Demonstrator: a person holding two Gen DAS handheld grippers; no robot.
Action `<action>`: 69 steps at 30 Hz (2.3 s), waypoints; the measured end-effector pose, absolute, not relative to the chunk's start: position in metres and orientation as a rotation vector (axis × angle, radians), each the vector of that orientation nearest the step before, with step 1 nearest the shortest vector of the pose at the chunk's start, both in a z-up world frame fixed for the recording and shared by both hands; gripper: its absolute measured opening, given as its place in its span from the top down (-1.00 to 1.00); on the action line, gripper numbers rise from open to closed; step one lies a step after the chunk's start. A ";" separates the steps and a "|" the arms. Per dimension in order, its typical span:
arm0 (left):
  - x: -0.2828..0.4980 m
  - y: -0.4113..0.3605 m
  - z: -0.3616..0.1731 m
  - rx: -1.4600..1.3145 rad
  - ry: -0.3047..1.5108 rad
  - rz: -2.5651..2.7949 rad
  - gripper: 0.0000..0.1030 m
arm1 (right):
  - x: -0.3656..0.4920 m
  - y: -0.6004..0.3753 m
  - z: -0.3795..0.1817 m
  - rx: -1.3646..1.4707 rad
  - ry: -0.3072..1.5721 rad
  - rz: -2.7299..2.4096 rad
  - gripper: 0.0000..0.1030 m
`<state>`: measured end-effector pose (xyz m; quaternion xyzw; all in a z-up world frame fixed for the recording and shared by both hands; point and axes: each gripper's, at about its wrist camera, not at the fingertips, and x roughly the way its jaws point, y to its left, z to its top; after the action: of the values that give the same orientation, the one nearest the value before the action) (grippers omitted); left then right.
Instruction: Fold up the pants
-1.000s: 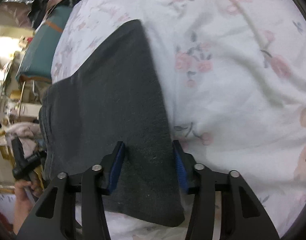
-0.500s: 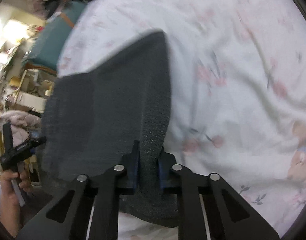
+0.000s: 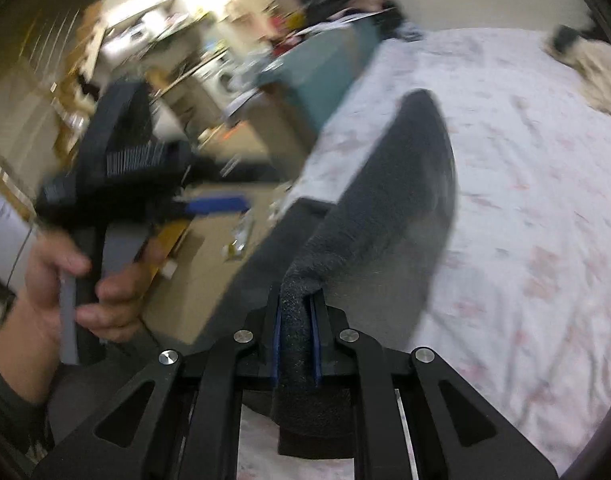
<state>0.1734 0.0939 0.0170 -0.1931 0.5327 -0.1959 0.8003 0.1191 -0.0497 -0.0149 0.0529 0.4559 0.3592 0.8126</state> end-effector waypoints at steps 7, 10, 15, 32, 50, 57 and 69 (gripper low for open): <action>0.191 0.098 -0.031 -0.380 1.318 -0.324 -0.05 | 0.114 -0.015 -0.046 0.120 0.998 0.770 0.77; 0.185 0.108 -0.043 -0.445 1.346 -0.305 -0.05 | 0.113 -0.027 -0.050 0.171 0.983 0.742 0.77; 0.177 0.080 -0.048 -0.378 1.371 -0.376 0.39 | 0.110 -0.029 -0.053 0.190 0.982 0.740 0.77; 0.193 0.164 -0.073 -0.019 1.411 -0.104 0.88 | 0.153 -0.166 -0.156 0.757 1.258 0.637 -0.53; 0.202 0.151 -0.101 0.067 1.483 -0.061 0.85 | 0.163 -0.034 -0.225 0.832 1.383 0.821 -0.76; 0.195 0.138 -0.075 0.072 1.382 -0.094 0.46 | 0.151 -0.062 -0.191 0.854 1.244 0.878 0.09; 0.196 0.118 -0.019 -0.131 1.147 -0.247 -0.38 | 0.161 -0.239 -0.131 0.672 1.330 0.762 0.08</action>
<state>0.1955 0.1181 -0.0190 -0.0616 0.5406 -0.1162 0.8309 0.1610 -0.2394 -0.1313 0.2981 0.5902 0.3379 0.6698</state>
